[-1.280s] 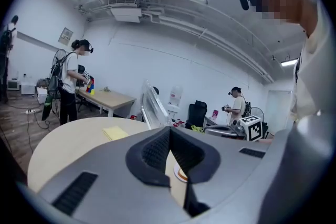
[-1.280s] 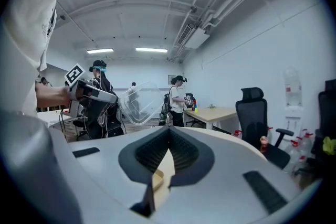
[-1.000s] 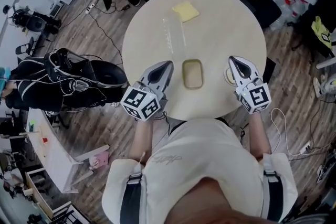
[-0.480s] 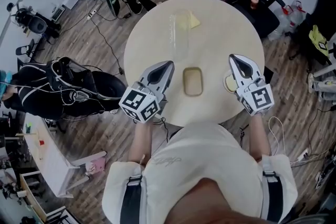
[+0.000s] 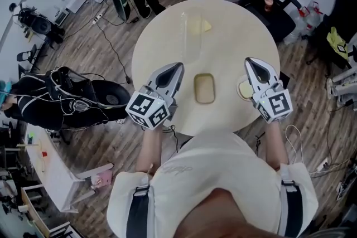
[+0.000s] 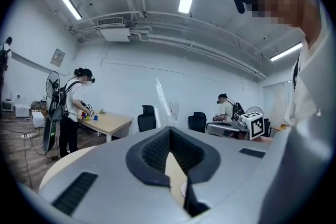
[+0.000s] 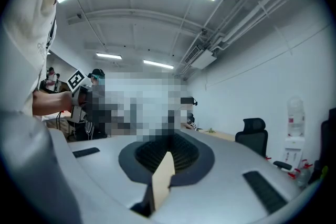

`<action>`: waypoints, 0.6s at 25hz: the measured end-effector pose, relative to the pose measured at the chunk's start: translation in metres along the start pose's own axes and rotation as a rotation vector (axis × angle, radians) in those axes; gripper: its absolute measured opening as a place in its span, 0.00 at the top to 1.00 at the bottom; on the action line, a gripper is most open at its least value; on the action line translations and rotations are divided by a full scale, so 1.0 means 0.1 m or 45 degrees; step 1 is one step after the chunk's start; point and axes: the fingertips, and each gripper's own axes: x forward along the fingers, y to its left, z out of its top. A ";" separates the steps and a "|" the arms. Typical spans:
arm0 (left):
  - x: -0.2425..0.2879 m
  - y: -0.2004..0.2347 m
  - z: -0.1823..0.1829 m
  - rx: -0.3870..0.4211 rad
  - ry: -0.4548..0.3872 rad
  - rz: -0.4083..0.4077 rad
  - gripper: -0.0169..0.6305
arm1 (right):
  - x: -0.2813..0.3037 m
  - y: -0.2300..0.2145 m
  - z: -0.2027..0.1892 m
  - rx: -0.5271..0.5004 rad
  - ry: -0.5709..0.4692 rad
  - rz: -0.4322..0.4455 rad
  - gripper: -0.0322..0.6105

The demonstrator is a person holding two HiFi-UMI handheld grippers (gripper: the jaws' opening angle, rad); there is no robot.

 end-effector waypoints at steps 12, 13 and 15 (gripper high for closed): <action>0.07 -0.05 -0.14 -0.015 0.023 -0.010 0.95 | -0.03 0.07 -0.14 0.027 0.023 0.019 0.94; 0.06 -0.06 -0.15 -0.015 0.024 -0.010 0.95 | -0.04 0.09 -0.15 0.030 0.024 0.022 0.94; 0.06 -0.08 -0.16 -0.018 0.023 -0.008 0.95 | -0.05 0.10 -0.17 0.037 0.026 0.026 0.94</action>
